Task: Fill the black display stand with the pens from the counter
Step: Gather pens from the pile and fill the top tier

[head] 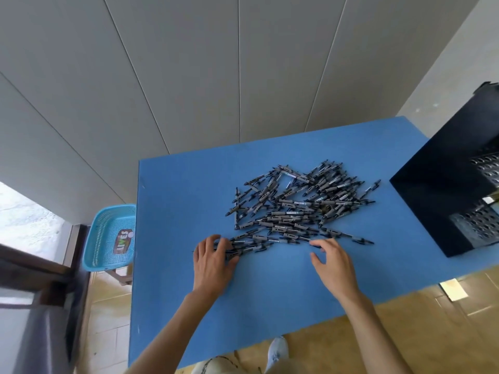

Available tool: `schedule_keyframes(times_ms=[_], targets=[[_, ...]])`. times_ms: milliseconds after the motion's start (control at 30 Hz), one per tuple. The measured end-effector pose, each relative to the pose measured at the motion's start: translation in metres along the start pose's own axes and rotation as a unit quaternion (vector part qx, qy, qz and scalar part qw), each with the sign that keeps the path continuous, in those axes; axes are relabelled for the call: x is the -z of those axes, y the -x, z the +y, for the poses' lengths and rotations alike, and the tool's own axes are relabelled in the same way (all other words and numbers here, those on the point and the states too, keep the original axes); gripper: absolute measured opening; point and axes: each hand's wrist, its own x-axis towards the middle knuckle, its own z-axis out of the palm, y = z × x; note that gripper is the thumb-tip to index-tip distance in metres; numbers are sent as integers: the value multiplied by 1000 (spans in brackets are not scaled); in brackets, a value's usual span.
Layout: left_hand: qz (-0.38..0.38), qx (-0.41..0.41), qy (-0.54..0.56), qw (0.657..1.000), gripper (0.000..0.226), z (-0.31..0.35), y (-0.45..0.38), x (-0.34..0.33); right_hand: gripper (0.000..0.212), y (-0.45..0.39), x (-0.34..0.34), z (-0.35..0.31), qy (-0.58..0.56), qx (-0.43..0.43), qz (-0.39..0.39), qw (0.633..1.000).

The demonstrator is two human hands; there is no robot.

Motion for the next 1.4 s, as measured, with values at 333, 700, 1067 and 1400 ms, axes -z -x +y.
schedule_keyframes(times_ms=[333, 700, 1067, 1400], targets=[[-52, 161, 145, 975, 93, -4, 5, 16, 25, 5, 6, 10, -7, -11, 1, 1000], [-67, -8, 65, 996, 59, 16, 9, 3, 25, 12, 12, 18, -8, -24, -3, 1000], [-101, -57, -102, 988, 44, 51, -15, -4, 24, 18, 23, 25, -19, -22, 1, 1000], [-123, -136, -141, 973, 26, 48, -8, -15, 20, 21, 28, 36, -22, -38, 1, 999]])
